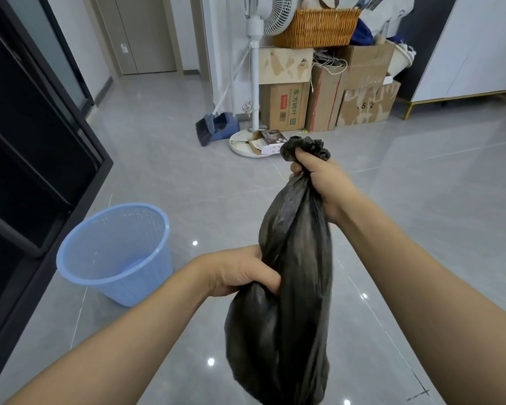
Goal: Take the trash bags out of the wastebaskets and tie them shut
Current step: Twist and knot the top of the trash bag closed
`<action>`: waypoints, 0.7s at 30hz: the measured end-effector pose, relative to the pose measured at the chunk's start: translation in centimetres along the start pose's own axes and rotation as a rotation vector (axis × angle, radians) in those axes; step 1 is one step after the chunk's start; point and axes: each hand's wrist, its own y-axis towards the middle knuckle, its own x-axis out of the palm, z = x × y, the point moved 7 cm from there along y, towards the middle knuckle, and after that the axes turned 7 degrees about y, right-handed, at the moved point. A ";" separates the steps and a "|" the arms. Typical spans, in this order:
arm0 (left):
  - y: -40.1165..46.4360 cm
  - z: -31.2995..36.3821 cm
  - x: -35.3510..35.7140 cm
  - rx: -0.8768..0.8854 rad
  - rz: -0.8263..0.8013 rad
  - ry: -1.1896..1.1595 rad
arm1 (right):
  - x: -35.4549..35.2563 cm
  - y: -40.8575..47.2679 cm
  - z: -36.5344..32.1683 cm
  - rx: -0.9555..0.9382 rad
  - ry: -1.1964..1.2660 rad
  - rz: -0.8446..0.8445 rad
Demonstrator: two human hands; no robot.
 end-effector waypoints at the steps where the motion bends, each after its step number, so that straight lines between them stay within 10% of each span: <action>1: -0.2 0.1 0.1 -0.003 -0.031 0.054 | 0.6 -0.4 -0.1 0.006 0.021 -0.017; 6: 0.2 1.2 0.0 0.112 0.092 0.070 | 3.9 -2.2 -0.6 0.032 -0.034 -0.045; 14: 3.3 0.3 -1.0 -0.004 0.801 -0.021 | 5.4 -2.8 -0.5 0.194 0.010 -0.139; 21: 4.0 0.4 -0.9 0.061 0.747 -0.188 | 4.4 -3.3 -3.2 0.141 -0.327 -0.331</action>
